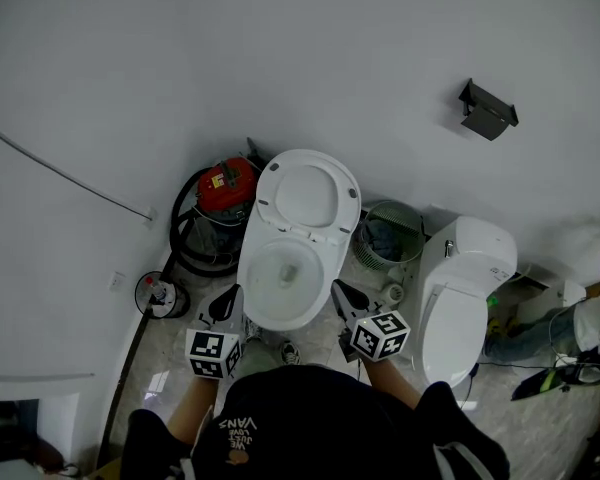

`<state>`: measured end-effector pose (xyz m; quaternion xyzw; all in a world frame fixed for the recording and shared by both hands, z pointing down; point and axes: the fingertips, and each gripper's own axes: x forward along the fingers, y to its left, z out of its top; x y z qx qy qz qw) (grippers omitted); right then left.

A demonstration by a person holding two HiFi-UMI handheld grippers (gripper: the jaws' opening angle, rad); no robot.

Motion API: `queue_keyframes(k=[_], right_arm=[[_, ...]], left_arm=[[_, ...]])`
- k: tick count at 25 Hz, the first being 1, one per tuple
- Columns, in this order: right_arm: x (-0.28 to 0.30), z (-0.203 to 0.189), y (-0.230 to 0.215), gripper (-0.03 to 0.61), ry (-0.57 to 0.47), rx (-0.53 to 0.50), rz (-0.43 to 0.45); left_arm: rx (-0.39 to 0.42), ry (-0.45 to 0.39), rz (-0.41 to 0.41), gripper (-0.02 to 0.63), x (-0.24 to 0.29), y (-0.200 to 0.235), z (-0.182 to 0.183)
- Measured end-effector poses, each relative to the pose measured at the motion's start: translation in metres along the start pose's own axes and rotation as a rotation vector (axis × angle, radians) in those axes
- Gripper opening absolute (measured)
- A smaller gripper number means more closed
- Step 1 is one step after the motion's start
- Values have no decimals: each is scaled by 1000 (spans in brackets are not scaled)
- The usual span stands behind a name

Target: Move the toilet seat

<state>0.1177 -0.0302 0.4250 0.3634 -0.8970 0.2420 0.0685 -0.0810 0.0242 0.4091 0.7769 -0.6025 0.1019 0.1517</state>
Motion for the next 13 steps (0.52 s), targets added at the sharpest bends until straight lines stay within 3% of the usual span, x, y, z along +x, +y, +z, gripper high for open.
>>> queue_keyframes(k=[13], right_arm=[[-4,-13,-2,-2,23,5,-11]], left_arm=[[13,2,9,2,-1,-6,-5]])
